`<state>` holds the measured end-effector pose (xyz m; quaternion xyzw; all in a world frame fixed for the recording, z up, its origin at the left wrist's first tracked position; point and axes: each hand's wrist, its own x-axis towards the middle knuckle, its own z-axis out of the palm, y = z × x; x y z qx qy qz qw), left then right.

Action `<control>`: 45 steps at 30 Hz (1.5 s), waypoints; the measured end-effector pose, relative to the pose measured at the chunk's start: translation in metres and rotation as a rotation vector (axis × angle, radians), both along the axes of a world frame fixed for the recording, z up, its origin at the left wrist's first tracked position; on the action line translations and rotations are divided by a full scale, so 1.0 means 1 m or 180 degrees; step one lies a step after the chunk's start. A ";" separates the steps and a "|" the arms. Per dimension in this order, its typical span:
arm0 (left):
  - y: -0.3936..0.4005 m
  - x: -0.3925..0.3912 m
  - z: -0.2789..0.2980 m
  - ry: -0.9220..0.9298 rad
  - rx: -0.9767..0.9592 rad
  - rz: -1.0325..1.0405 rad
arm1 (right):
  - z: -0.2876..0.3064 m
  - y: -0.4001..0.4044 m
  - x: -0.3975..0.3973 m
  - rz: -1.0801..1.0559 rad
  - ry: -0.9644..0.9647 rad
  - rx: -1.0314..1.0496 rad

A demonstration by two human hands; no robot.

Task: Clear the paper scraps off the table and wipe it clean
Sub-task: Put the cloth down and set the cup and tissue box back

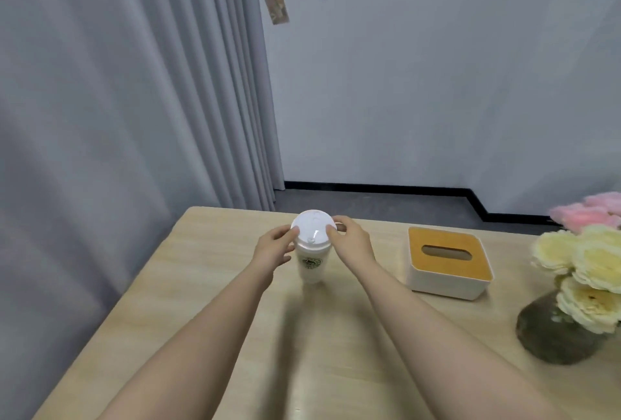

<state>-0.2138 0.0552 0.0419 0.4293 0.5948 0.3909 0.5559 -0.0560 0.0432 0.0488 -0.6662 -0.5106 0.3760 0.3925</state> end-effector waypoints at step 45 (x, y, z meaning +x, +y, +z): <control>0.279 -0.336 -0.060 -0.0216 -0.0230 0.0801 | -0.057 0.310 -0.354 0.0277 0.0114 -0.0351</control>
